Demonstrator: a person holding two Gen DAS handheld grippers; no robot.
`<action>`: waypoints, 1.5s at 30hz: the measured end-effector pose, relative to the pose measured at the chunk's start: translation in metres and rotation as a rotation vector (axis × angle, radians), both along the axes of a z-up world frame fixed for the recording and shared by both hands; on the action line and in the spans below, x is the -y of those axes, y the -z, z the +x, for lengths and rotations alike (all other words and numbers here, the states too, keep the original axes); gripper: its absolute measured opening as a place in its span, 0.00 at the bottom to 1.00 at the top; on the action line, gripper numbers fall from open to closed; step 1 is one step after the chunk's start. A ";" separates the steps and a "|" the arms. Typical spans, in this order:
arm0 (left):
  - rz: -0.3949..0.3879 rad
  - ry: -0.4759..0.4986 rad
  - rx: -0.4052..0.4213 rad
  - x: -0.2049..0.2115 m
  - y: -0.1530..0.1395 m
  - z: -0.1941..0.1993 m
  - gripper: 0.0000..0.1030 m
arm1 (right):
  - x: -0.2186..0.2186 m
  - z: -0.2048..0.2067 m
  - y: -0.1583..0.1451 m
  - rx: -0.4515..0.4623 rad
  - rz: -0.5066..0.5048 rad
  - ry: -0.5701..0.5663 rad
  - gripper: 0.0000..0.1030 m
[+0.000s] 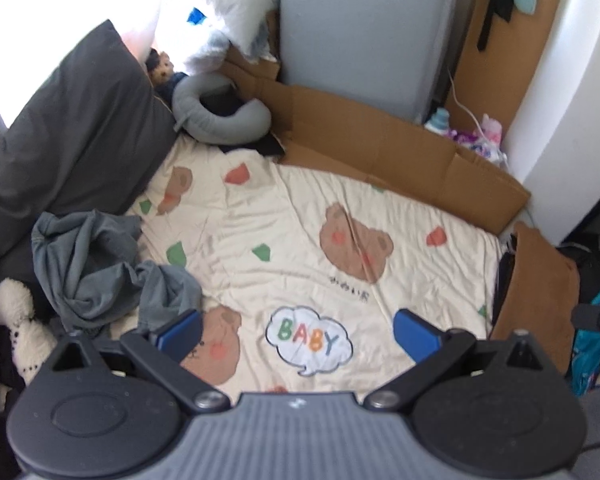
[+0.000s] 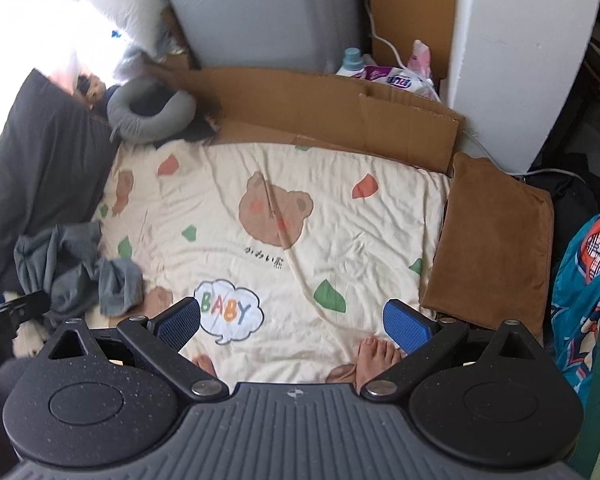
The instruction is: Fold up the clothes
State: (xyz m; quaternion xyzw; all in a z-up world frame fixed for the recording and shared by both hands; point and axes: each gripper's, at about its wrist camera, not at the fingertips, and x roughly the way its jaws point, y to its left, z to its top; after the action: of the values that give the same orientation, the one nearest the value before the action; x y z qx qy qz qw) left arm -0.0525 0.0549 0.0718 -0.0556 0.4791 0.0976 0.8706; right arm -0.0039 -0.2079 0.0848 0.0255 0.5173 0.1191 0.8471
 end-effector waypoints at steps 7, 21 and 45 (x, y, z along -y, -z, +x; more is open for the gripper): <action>-0.029 -0.010 -0.017 -0.003 0.005 0.000 1.00 | -0.002 -0.004 0.003 -0.015 -0.009 0.001 0.98; 0.005 0.026 -0.033 0.000 0.007 0.003 0.99 | 0.002 -0.004 0.009 -0.059 0.037 -0.007 0.98; 0.001 0.058 -0.050 0.006 0.010 0.005 0.99 | -0.001 -0.010 0.010 -0.063 0.039 -0.021 0.98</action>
State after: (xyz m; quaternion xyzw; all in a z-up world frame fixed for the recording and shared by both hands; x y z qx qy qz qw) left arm -0.0478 0.0491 0.0621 -0.0389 0.5021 0.0739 0.8608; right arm -0.0142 -0.2068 0.0745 0.0402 0.5416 0.1372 0.8284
